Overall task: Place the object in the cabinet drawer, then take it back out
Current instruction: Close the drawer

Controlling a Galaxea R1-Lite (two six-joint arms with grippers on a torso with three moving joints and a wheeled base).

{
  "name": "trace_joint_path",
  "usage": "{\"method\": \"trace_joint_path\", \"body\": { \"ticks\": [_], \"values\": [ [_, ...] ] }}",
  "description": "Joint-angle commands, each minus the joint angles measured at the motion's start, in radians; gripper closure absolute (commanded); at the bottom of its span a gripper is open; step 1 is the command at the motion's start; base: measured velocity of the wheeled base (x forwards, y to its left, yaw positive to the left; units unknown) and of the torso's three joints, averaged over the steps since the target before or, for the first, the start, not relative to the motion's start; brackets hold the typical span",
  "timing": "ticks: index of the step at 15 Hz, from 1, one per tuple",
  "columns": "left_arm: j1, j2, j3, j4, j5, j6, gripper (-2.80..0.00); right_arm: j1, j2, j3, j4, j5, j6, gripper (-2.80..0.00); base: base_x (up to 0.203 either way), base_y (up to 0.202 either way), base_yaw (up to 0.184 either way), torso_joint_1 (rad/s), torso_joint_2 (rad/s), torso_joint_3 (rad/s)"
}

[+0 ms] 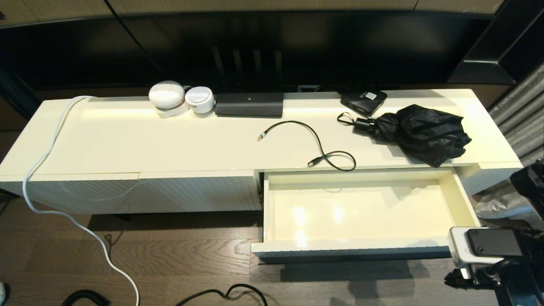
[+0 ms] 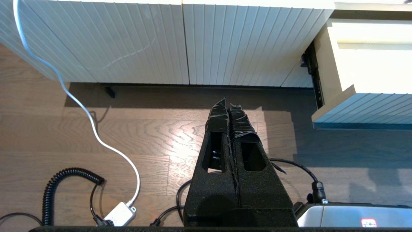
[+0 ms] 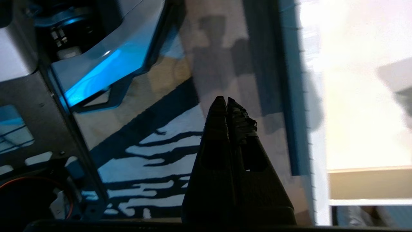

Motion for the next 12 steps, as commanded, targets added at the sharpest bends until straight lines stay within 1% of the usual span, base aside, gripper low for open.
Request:
{"method": "trace_joint_path", "body": {
  "ticks": [1,3,5,8,11,12],
  "values": [
    [0.0,0.001,0.0,-0.001,0.001,-0.001,0.0,0.007,0.048,0.046,-0.026,0.002,-0.008,0.0,0.0,0.0,0.0,0.0,0.0,0.0],
    [0.0,0.001,0.0,-0.001,0.0,-0.001,0.0,0.018,0.064,0.109,-0.107,-0.001,-0.009,0.0,0.0,0.0,0.0,0.0,0.0,0.0],
    [0.0,0.001,0.0,-0.001,0.001,-0.001,0.0,0.023,0.081,0.202,-0.216,-0.005,-0.012,0.0,0.0,0.0,0.0,0.0,0.0,0.0],
    [0.0,0.001,0.0,-0.001,0.001,-0.001,0.0,0.024,0.115,0.269,-0.359,-0.014,-0.014,0.0,0.0,0.0,0.0,0.0,0.0,0.0],
    [-0.001,0.001,0.0,-0.001,0.001,-0.001,0.0,0.033,0.172,0.355,-0.579,-0.019,-0.017,0.0,0.0,0.0,0.0,0.0,0.0,0.0],
    [-0.001,0.001,-0.001,-0.001,0.0,-0.001,0.0,0.04,0.204,0.391,-0.672,-0.033,-0.017,0.0,0.0,0.0,0.0,0.0,0.0,0.0]
  ]
}}
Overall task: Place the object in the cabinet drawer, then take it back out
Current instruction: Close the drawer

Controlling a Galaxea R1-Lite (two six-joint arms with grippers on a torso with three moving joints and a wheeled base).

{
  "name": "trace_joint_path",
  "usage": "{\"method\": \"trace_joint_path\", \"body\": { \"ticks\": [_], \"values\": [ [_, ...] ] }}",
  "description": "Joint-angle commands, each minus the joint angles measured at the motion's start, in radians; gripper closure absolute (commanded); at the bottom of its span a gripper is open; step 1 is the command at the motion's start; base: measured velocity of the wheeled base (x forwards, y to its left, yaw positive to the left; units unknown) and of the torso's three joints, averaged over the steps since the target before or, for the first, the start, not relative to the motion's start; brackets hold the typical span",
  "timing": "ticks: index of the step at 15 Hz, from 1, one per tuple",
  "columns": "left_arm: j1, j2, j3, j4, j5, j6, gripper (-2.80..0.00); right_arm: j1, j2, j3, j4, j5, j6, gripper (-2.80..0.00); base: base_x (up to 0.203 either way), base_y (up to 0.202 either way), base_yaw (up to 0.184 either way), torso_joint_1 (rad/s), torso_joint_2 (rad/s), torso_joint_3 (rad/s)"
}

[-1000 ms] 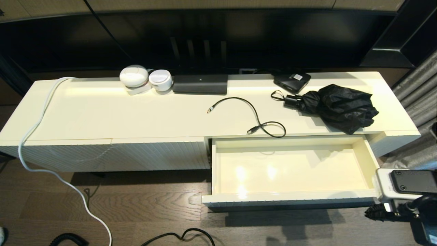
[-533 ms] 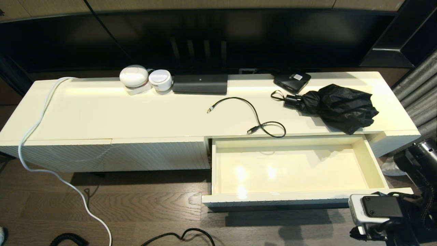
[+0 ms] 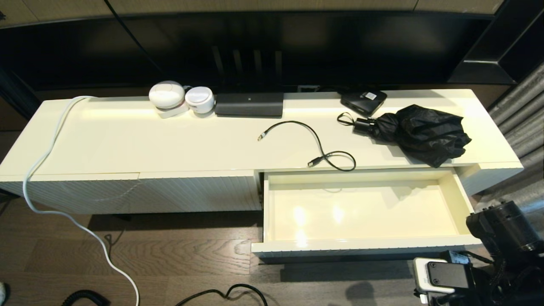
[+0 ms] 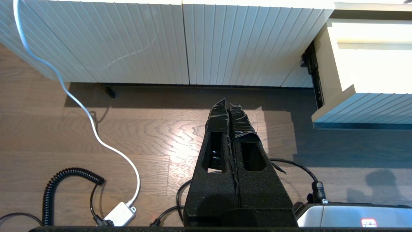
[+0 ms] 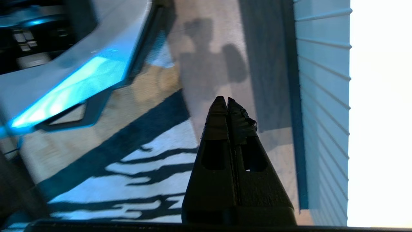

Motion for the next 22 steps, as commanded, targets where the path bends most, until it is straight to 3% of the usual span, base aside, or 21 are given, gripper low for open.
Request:
{"method": "trace_joint_path", "body": {
  "ticks": [1,6,13,18,22],
  "values": [
    [0.0,0.001,0.0,-0.001,0.001,-0.001,0.0,0.012,0.079,0.064,-0.154,-0.017,-0.006,0.0,0.0,0.0,0.0,0.0,0.0,0.0],
    [0.0,0.001,0.0,-0.001,0.001,-0.001,0.0,0.014,0.147,0.191,-0.483,-0.066,-0.018,0.0,0.0,0.0,0.0,0.0,0.0,0.0],
    [0.0,0.001,0.0,-0.001,-0.001,-0.001,0.0,0.015,0.222,0.25,-0.773,-0.115,-0.042,0.0,0.0,0.0,0.0,0.0,0.0,0.0],
    [0.0,0.001,0.0,-0.001,0.0,-0.001,0.0,0.007,0.258,0.277,-0.908,-0.129,-0.085,0.0,0.0,0.0,0.0,0.0,0.0,0.0],
    [0.0,0.001,0.0,-0.001,0.001,-0.001,0.0,0.005,0.27,0.274,-0.919,-0.129,-0.087,0.0,0.0,0.0,0.0,0.0,0.0,0.0]
  ]
}}
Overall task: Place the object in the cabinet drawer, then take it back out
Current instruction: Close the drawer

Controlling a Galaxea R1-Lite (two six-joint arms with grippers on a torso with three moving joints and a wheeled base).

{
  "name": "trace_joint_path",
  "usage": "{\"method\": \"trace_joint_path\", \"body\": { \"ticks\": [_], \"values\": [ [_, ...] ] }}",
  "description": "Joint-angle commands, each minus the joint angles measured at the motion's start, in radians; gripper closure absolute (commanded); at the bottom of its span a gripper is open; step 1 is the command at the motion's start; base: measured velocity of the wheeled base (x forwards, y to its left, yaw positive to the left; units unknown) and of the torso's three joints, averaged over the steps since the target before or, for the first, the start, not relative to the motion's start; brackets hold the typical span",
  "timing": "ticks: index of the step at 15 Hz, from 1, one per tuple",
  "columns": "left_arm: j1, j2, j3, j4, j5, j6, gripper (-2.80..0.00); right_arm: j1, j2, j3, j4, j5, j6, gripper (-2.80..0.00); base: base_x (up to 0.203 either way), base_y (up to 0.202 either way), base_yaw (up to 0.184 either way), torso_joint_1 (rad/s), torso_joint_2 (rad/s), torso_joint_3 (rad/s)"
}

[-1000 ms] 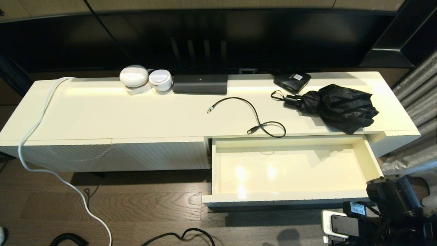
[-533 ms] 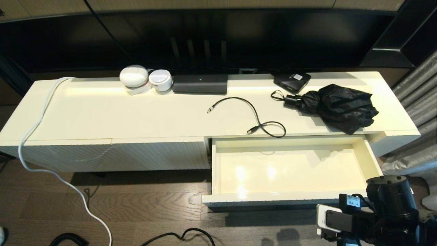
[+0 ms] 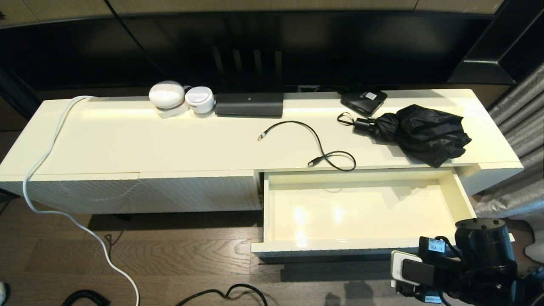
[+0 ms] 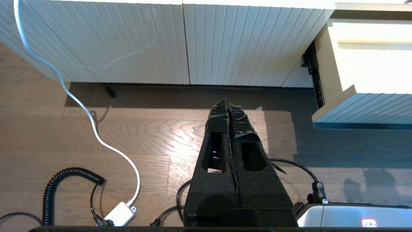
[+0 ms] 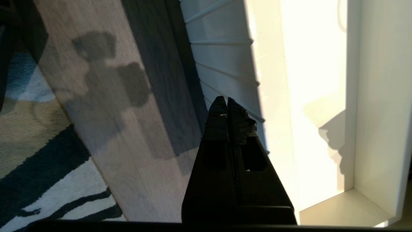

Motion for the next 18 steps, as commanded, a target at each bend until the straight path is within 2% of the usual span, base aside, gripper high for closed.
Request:
{"method": "trace_joint_path", "body": {
  "ticks": [1,7,18],
  "values": [
    [0.0,0.001,0.0,0.0,-0.002,-0.001,0.0,0.0,0.027,0.0,-0.042,0.001,-0.006,0.0,0.0,0.0,0.0,0.0,0.0,0.0],
    [-0.001,0.001,0.0,0.0,0.0,-0.001,0.0,-0.002,0.104,0.002,-0.192,0.0,-0.02,0.0,0.0,0.0,0.0,0.0,0.0,0.0],
    [-0.001,0.001,0.0,0.0,0.0,-0.001,0.0,-0.044,0.134,-0.066,-0.241,0.002,-0.079,0.0,0.0,0.0,0.0,0.0,0.0,0.0]
  ]
}}
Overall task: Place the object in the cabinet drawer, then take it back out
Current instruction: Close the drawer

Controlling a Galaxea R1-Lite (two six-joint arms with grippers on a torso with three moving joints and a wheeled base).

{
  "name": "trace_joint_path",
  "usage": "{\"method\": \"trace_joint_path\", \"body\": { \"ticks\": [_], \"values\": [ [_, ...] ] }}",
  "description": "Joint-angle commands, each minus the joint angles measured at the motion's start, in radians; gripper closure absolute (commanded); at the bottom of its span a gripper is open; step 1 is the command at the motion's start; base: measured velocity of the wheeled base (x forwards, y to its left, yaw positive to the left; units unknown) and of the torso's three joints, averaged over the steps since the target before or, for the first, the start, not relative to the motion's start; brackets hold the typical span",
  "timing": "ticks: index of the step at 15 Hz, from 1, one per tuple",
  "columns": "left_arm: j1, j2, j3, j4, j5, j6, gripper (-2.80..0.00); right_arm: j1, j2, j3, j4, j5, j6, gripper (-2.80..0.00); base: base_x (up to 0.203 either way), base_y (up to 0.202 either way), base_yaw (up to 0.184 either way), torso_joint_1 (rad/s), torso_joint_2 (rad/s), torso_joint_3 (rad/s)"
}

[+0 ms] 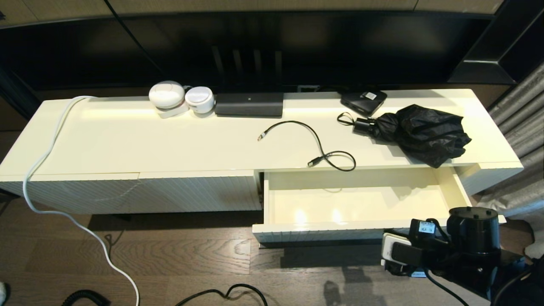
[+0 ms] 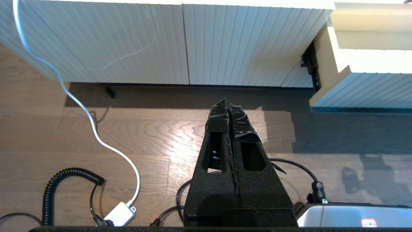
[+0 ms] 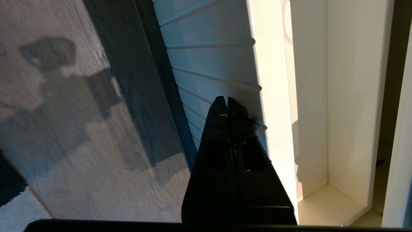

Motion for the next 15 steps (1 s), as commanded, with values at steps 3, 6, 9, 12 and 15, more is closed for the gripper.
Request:
{"method": "trace_joint_path", "body": {
  "ticks": [3,6,9,12,15],
  "values": [
    [0.001,0.001,0.0,0.0,-0.001,-0.001,0.0,-0.023,0.015,-0.041,-0.001,0.002,-0.033,0.0,0.0,0.0,0.0,0.0,0.0,0.0],
    [0.001,0.001,0.0,0.0,-0.001,-0.001,0.0,-0.032,0.036,-0.082,0.001,0.003,-0.037,0.0,0.0,0.0,0.0,0.0,0.0,0.0],
    [0.001,0.001,0.0,0.0,0.0,-0.001,0.0,-0.042,0.055,-0.115,0.002,0.003,-0.037,0.0,0.0,0.0,0.0,0.0,0.0,0.0],
    [-0.001,0.001,0.0,0.0,-0.001,-0.001,0.0,-0.054,0.067,-0.151,0.006,0.005,-0.037,0.0,0.0,0.0,0.0,0.0,0.0,0.0],
    [0.001,0.001,0.0,0.0,0.0,-0.001,0.0,-0.062,0.099,-0.213,0.012,0.008,-0.037,0.0,0.0,0.0,0.0,0.0,0.0,0.0]
  ]
}}
